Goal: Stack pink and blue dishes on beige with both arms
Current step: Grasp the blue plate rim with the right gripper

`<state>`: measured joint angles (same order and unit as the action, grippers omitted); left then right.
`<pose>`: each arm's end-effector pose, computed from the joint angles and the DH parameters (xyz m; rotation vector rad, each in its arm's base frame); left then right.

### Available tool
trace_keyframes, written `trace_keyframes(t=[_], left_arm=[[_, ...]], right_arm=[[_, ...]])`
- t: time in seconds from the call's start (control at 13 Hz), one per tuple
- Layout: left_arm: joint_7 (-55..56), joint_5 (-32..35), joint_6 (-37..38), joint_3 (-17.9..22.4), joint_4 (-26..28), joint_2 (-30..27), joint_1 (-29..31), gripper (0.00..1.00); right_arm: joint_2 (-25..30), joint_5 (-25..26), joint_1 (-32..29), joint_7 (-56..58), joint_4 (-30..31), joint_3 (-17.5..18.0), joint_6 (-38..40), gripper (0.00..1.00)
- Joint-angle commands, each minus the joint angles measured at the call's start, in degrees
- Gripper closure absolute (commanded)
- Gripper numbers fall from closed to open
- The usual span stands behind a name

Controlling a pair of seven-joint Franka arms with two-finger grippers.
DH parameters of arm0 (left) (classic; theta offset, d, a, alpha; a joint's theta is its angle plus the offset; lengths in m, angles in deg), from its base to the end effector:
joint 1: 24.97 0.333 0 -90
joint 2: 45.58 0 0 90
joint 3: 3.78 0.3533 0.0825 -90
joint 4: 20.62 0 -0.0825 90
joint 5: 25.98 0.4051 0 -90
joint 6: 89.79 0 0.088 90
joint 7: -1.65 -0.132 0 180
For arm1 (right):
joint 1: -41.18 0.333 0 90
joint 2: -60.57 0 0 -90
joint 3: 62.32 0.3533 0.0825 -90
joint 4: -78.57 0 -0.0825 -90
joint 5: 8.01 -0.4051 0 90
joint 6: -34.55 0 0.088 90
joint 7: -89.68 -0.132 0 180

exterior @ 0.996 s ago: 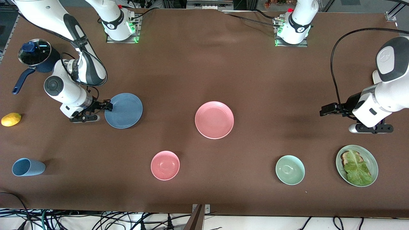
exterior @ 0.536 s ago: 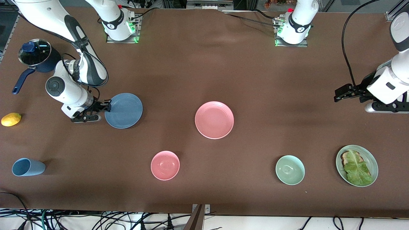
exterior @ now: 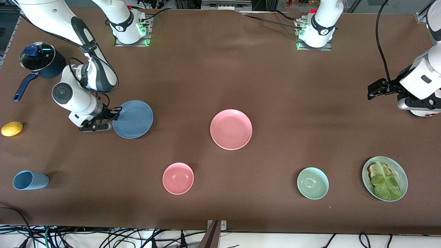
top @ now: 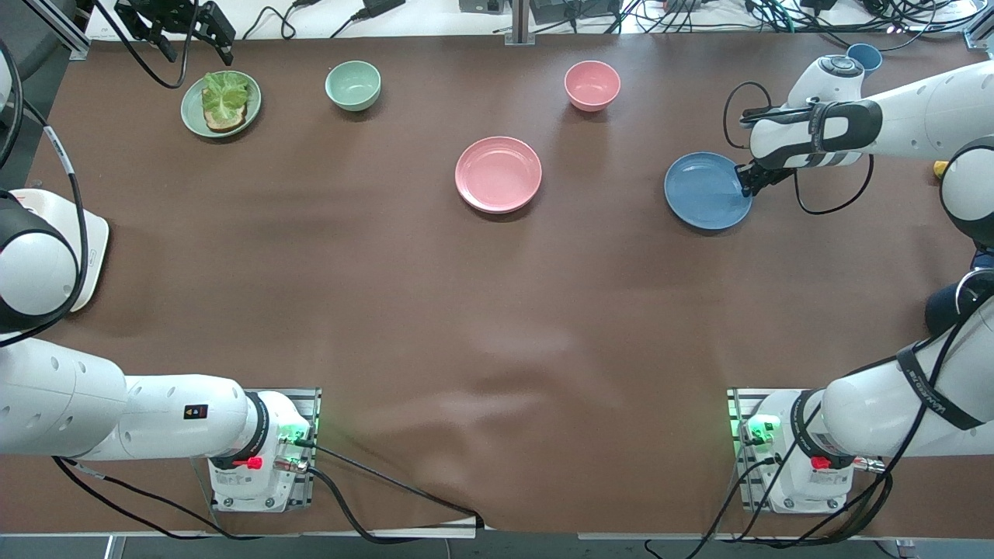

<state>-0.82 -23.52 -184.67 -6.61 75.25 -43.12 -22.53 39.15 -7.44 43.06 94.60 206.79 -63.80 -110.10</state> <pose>0.5903 0.0018 0.5685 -3.0996 0.0851 0.0944 0.5580 0.0034 0.1848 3.1230 0.1603 -0.1369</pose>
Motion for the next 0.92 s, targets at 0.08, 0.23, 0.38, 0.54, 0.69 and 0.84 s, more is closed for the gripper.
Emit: trace_keyframes(t=[0.08,0.23,0.38,0.54,0.69,0.84], left_arm=[[-0.9,1.1,0.2,0.6,3.0,-3.2,-0.8,0.00],[-0.8,1.0,0.3,0.6,3.8,-3.9,-1.0,0.00],[-1.4,0.9,0.5,0.5,3.6,-3.7,-0.6,0.00],[-1.0,0.9,0.5,0.3,2.7,-3.2,-0.6,0.00],[-1.0,-0.8,0.5,0.4,2.6,-3.1,-0.2,0.00],[-1.0,-1.2,0.5,0.4,2.6,-3.1,-0.2,0.00]], right_arm=[[1.5,-0.5,-0.1,-0.5,0.2,0.4,0.9,1.00],[3.8,-1.4,-0.1,-1.3,-5.4,1.6,10.6,1.00],[3.8,-2.0,0.1,-1.4,-17.7,3.5,23.7,1.00],[3.2,-2.1,2.1,-2.6,-27.0,5.1,32.6,1.00],[2.7,-2.4,7.6,-9.9,-30.6,5.3,34.1,1.00],[2.5,-2.3,14.1,-19.8,-31.6,5.3,33.9,1.00]])
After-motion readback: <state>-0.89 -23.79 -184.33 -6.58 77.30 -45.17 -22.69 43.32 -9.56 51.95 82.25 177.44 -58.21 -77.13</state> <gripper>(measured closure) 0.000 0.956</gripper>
